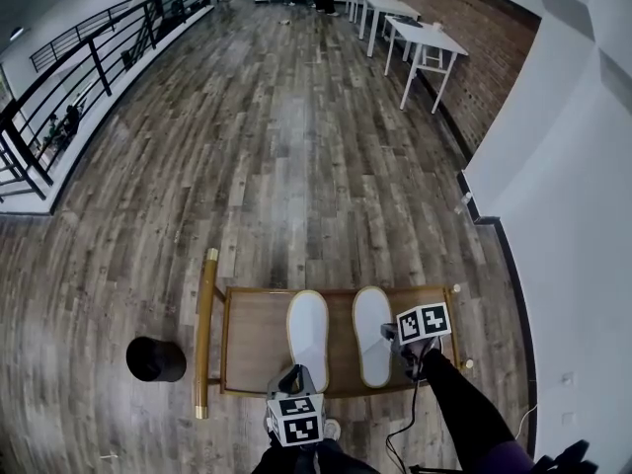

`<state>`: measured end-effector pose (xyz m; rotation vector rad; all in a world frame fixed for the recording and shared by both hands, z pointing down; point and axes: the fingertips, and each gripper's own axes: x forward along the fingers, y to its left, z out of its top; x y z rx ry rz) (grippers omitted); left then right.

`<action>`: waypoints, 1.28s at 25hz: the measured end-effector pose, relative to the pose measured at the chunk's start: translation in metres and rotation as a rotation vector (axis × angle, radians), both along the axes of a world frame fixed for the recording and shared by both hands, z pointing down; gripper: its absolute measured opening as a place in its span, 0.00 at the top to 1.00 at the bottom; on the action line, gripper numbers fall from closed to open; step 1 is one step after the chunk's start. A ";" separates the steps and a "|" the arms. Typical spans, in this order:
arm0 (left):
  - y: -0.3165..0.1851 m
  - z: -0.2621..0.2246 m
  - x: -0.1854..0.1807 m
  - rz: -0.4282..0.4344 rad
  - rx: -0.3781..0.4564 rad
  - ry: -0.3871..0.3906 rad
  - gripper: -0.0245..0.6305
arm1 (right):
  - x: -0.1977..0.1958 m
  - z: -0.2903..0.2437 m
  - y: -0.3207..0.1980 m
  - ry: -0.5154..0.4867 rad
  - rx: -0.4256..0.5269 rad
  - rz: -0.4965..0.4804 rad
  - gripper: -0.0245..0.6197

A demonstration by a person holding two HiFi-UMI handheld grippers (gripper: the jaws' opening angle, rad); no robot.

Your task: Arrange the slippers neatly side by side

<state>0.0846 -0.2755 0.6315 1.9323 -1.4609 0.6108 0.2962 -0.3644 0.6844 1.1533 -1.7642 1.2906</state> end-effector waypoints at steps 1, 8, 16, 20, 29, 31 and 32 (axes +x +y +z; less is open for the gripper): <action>-0.001 0.000 -0.002 -0.008 0.002 0.000 0.95 | -0.006 -0.003 -0.001 -0.012 -0.002 -0.003 0.94; 0.001 0.002 -0.015 -0.032 -0.004 0.010 0.95 | -0.044 -0.008 -0.001 -0.085 -0.052 0.024 0.94; 0.003 0.002 -0.027 -0.046 -0.004 0.006 0.95 | -0.062 0.004 0.003 -0.097 -0.085 0.056 0.94; 0.003 0.001 -0.030 -0.051 -0.004 0.009 0.95 | -0.058 0.008 0.002 -0.100 -0.099 0.097 0.94; -0.001 -0.003 -0.030 -0.047 0.002 0.001 0.95 | -0.065 0.010 0.003 -0.075 -0.104 0.014 0.94; -0.001 0.000 -0.031 -0.045 0.000 0.002 0.95 | -0.067 0.012 0.003 -0.064 -0.104 -0.004 0.94; -0.001 0.001 -0.032 -0.044 -0.001 0.001 0.95 | -0.069 0.013 0.003 -0.062 -0.104 -0.009 0.94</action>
